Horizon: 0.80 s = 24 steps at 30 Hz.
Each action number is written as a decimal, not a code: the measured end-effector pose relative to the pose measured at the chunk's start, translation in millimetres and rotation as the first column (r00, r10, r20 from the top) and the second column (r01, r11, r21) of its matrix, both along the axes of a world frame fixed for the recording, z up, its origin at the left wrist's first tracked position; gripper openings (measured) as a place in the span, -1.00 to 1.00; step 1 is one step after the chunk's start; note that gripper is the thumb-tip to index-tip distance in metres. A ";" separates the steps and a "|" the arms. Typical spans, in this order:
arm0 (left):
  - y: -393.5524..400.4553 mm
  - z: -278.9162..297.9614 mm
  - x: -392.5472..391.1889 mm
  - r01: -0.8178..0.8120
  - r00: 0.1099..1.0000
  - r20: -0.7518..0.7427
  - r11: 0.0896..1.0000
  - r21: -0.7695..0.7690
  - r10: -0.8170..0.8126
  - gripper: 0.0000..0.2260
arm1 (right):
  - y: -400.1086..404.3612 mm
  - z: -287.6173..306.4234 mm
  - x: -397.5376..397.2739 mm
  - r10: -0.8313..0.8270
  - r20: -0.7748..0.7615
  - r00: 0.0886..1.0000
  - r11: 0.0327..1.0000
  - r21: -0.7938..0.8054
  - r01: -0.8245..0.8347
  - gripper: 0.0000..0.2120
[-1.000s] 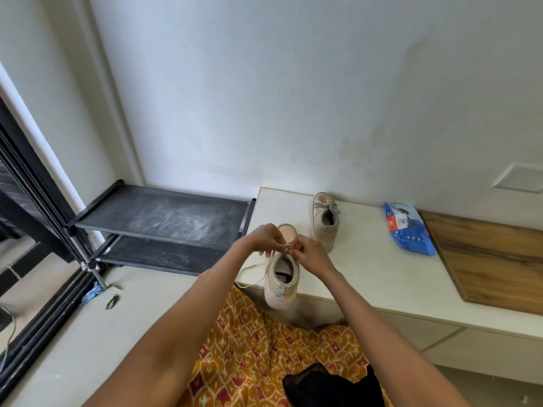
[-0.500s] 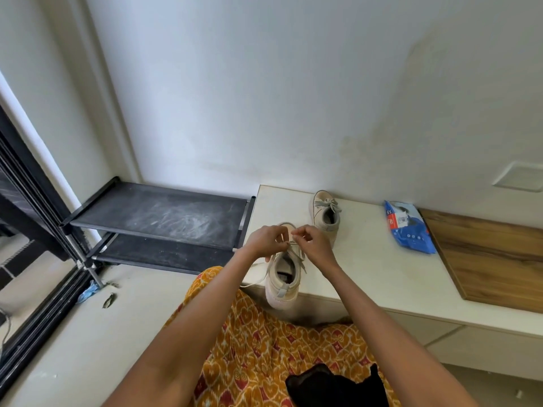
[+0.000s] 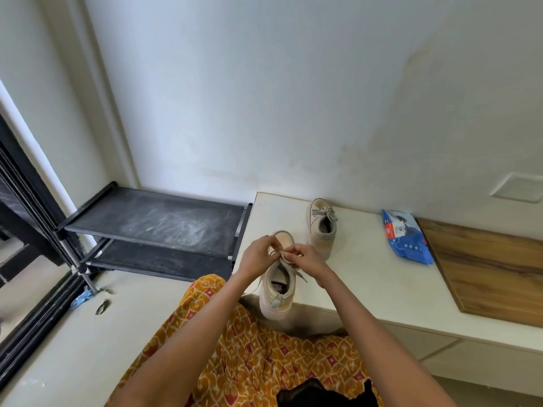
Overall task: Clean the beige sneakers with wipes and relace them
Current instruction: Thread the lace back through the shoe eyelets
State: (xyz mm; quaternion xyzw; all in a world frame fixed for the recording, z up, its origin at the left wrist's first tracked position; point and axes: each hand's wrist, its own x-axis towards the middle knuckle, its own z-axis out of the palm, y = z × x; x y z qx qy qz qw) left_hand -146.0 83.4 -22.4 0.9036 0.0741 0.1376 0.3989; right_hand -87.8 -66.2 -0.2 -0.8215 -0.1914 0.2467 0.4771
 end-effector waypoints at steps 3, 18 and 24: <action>3.5 3.5 0.3 0.030 0.998 -0.055 0.991 -0.127 -0.038 -0.92 | 3.9 0.9 3.4 -0.104 0.067 0.992 0.994 -0.014 0.105 -0.96; -8.8 8.5 0.4 -0.126 0.980 -0.180 0.969 -0.214 0.088 -0.88 | -17.5 -22.8 -7.6 -0.168 -0.171 0.971 0.963 0.181 0.198 -0.67; -15.0 6.9 -5.2 -0.182 0.977 -0.149 0.960 -0.212 0.153 -0.87 | -13.1 -24.7 -8.3 -0.190 -0.093 0.977 0.949 0.237 0.207 -0.80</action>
